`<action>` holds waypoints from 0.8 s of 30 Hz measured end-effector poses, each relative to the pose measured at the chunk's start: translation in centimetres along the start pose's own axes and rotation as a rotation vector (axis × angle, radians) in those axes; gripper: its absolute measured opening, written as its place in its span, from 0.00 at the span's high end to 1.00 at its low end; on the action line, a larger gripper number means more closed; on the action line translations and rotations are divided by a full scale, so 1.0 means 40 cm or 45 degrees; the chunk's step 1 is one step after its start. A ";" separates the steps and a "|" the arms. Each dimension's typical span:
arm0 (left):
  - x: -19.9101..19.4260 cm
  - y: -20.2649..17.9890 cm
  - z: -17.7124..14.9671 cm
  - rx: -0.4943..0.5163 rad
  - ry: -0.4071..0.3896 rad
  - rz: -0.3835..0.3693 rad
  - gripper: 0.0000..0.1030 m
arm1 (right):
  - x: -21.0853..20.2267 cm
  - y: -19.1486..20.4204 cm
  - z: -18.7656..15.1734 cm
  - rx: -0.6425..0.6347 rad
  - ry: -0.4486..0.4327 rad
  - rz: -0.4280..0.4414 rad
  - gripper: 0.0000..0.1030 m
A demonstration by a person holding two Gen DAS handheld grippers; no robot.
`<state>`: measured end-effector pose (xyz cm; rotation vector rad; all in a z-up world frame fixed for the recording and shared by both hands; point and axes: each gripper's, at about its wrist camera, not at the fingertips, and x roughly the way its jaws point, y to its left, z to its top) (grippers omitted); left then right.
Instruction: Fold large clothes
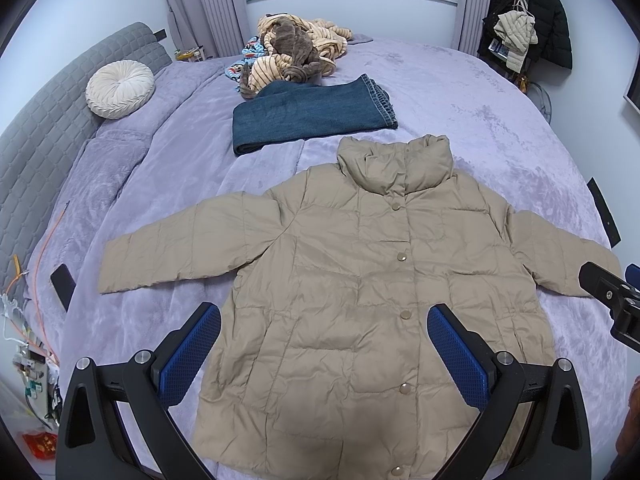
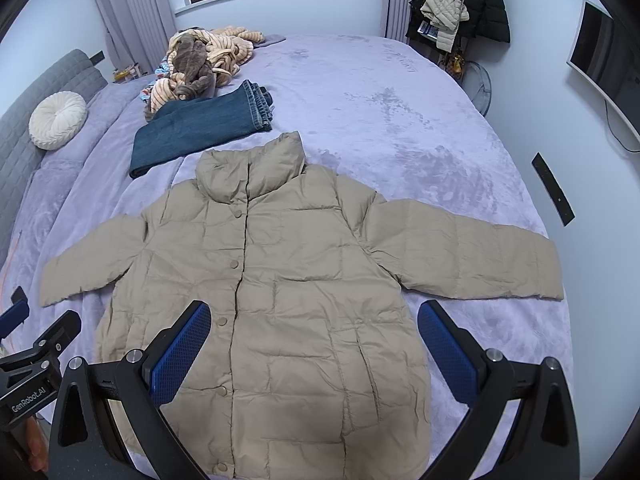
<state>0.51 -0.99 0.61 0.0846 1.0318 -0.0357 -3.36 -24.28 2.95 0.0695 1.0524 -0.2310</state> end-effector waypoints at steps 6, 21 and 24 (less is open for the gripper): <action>0.000 0.016 -0.007 -0.005 0.004 0.001 0.00 | -0.001 0.002 0.003 -0.002 0.001 0.004 0.00; 0.025 0.066 -0.013 -0.041 0.052 -0.045 0.00 | 0.026 0.022 -0.011 0.016 0.038 0.062 0.00; 0.044 0.104 -0.013 -0.090 0.055 -0.097 0.00 | 0.045 0.016 -0.007 0.045 0.050 0.100 0.00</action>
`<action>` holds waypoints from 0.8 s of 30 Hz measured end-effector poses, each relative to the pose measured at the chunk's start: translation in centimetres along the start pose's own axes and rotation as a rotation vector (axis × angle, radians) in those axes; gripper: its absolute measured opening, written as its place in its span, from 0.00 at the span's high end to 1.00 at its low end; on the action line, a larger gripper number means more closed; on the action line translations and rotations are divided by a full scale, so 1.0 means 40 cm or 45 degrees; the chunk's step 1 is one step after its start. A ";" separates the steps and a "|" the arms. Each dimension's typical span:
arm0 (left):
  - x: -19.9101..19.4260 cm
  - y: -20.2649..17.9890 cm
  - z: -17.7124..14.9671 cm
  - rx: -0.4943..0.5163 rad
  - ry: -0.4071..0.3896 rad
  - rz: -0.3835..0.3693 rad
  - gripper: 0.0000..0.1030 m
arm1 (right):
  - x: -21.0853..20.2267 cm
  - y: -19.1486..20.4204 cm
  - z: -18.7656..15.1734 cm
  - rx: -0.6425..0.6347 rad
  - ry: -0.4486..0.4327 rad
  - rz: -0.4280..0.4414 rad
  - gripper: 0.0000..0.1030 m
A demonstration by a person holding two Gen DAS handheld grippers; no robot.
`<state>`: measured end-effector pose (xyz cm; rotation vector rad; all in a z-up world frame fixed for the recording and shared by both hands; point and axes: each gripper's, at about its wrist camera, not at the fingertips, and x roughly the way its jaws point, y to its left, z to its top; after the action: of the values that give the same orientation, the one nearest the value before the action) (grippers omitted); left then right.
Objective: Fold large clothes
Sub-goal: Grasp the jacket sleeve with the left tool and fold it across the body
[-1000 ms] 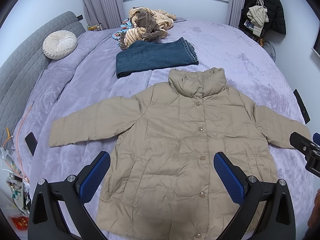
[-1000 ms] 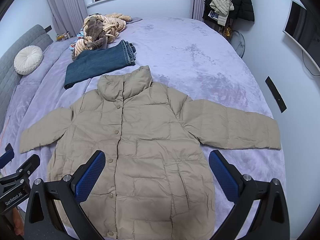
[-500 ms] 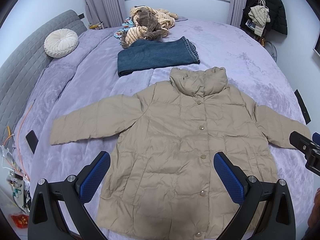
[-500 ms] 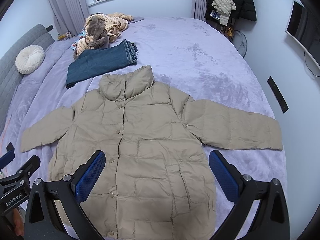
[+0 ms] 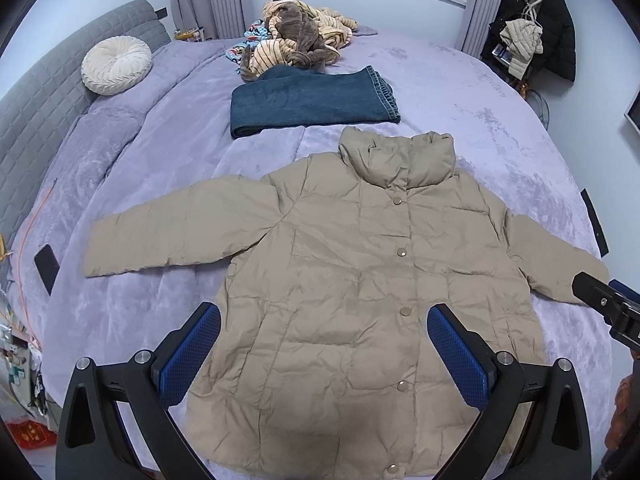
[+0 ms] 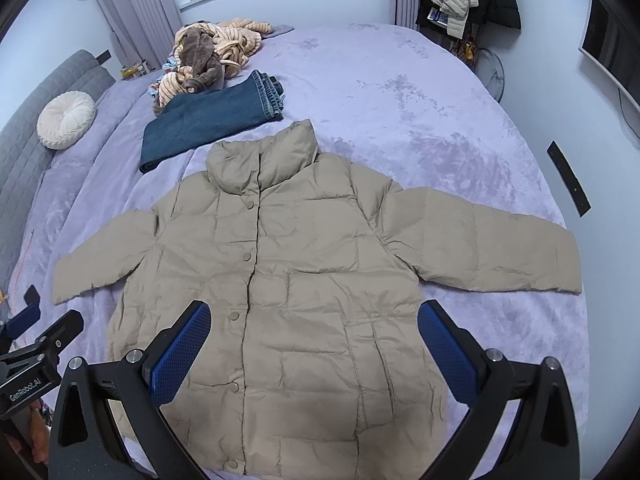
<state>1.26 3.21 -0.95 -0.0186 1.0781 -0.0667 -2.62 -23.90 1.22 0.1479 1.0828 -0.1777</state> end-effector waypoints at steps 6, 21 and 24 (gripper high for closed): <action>0.089 0.148 0.013 -0.232 0.044 -0.122 0.00 | 0.048 0.034 0.005 0.014 0.008 0.072 0.00; 0.573 0.736 -0.043 -0.815 0.148 -0.287 0.00 | 0.400 0.312 -0.113 0.010 0.377 0.218 0.00; 0.630 0.813 -0.024 -0.865 0.095 -0.275 0.00 | 0.461 0.360 -0.125 0.011 0.403 0.256 0.00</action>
<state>13.76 34.09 -25.13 -0.7494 1.1281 0.1085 4.58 -10.14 -16.97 0.2989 1.3733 0.0240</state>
